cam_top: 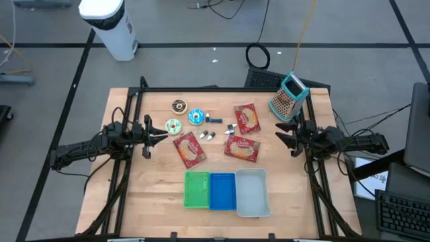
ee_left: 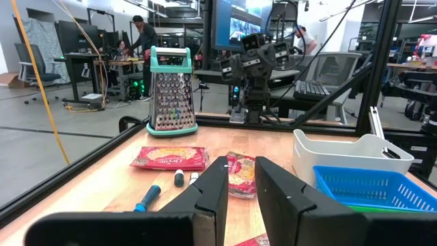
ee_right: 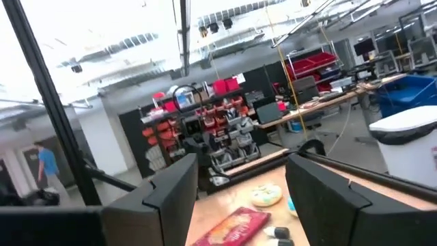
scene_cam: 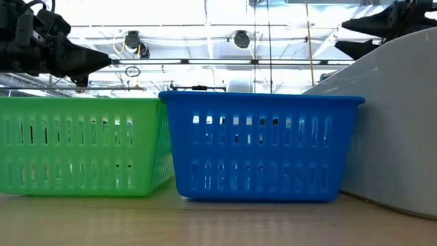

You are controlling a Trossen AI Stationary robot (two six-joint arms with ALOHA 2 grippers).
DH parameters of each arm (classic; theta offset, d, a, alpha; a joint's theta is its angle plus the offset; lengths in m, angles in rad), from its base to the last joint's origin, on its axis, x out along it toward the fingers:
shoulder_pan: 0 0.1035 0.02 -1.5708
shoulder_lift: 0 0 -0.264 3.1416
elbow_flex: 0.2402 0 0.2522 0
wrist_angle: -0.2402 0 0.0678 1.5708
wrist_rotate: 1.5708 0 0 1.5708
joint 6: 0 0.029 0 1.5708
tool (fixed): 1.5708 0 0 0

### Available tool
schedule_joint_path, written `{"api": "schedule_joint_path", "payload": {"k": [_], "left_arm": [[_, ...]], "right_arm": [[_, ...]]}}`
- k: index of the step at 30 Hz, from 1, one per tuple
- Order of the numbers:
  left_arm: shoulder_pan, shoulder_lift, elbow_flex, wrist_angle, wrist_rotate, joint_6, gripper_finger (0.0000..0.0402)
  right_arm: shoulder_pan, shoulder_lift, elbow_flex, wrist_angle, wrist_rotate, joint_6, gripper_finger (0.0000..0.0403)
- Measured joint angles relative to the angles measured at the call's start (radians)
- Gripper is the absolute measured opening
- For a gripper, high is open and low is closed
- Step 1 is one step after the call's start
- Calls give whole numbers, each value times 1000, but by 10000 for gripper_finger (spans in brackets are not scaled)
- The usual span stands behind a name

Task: Pick & Place Food Item
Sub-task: Put the top right red popcorn bag into the white bin

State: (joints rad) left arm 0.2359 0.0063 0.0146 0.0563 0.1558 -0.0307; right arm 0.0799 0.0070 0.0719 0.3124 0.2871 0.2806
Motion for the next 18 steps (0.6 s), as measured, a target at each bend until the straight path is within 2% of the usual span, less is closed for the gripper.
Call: {"api": "schedule_joint_path", "payload": {"k": [5,9,12,15,18], "left_arm": [[0,0,0,0,0,0,74],[0,0,0,0,0,0,74],[0,0,0,0,0,0,74],[0,0,0,-1,0,0,74],[0,0,0,-1,0,0,74]], "right_arm": [[0,0,0,19,8,-55,212],[0,0,0,19,114,-91,212],[0,6,0,19,156,-72,212],[0,49,0,34,152,-72,212],[0,150,0,109,105,-90,212]]}}
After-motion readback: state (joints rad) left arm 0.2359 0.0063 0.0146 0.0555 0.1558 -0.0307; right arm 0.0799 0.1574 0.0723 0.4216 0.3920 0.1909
